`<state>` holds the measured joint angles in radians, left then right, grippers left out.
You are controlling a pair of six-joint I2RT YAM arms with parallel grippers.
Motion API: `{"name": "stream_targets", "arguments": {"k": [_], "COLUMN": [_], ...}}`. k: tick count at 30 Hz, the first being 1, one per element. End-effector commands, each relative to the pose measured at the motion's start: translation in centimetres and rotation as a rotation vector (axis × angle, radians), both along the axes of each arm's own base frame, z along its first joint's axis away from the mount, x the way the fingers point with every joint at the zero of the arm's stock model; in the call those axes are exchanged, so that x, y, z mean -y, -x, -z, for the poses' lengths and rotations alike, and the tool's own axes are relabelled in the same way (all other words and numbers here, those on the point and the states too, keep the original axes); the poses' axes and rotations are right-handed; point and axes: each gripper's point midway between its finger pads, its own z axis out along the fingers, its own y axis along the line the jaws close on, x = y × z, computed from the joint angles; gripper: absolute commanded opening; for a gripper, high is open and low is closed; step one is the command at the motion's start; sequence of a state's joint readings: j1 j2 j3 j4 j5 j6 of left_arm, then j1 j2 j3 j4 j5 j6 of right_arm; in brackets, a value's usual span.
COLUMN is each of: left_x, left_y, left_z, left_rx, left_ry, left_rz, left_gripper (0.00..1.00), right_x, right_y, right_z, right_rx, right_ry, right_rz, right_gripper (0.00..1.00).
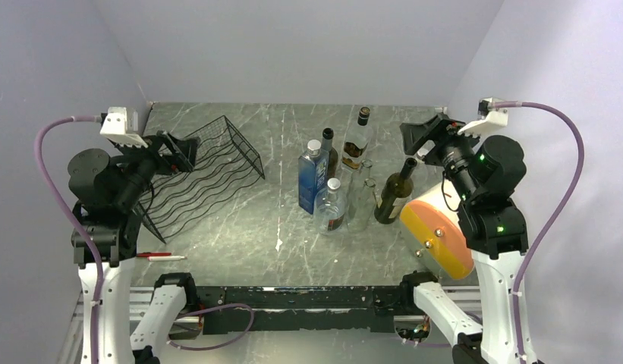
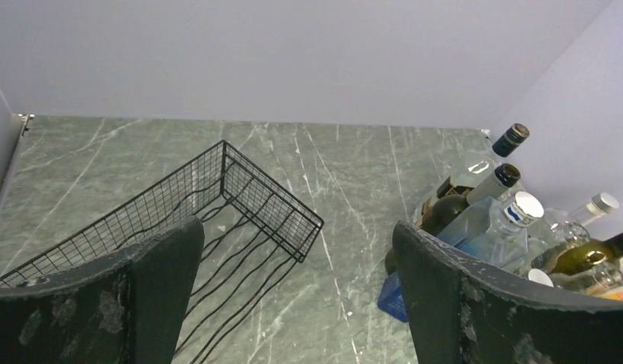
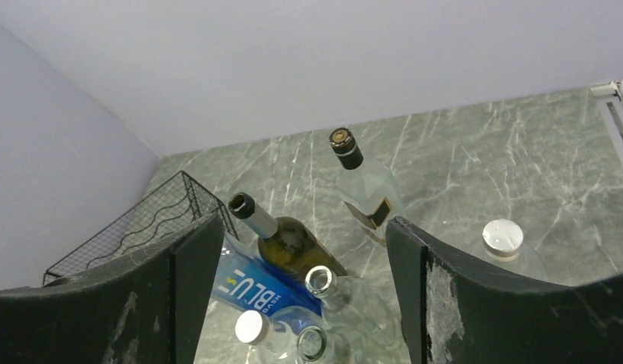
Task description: Put the wine bottle on the wine rack
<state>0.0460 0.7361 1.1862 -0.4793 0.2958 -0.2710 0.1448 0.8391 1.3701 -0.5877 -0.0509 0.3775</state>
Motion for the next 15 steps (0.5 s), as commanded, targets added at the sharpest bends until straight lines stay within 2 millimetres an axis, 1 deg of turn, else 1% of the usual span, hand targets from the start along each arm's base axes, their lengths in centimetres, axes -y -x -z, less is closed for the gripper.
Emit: {"name": "stream_targets", "arguments": {"k": [1,2,4,7,11,15], "left_x": [1.0,1.2,1.9,3.3,5.5,6.5], "left_y": [0.9,1.0,1.4,1.9,2.9,3.6], "left_z": [-1.0,-1.1,-1.1,-1.0,-1.1,-1.1], "left_rx": [0.064,0.072,0.087,0.105,0.134,0.147], "left_ry": [0.014,0.018,0.02,0.024,0.018,0.005], "left_rz": [0.068,0.08,0.123,0.211,0.361,0.436], "left_gripper": [0.99,0.99,0.99,1.0,1.0,1.0], "right_x": [-0.2,-0.4,-0.7,-1.6,-3.7,-5.3], "right_y": [1.1,1.2,1.4,1.9,2.6,1.3], "right_z": [-2.5,-2.6,-2.6,-2.6,-2.5,-1.4], "right_rx": [0.08,0.085,0.091,0.117,0.17,0.102], "right_ry": [0.006,0.009,0.014,0.043,0.095,0.113], "right_rz": [-0.036,-0.046,-0.069,-0.133,-0.276,-0.378], "right_gripper": [0.86,0.9,0.94,0.95,0.94,0.93]}}
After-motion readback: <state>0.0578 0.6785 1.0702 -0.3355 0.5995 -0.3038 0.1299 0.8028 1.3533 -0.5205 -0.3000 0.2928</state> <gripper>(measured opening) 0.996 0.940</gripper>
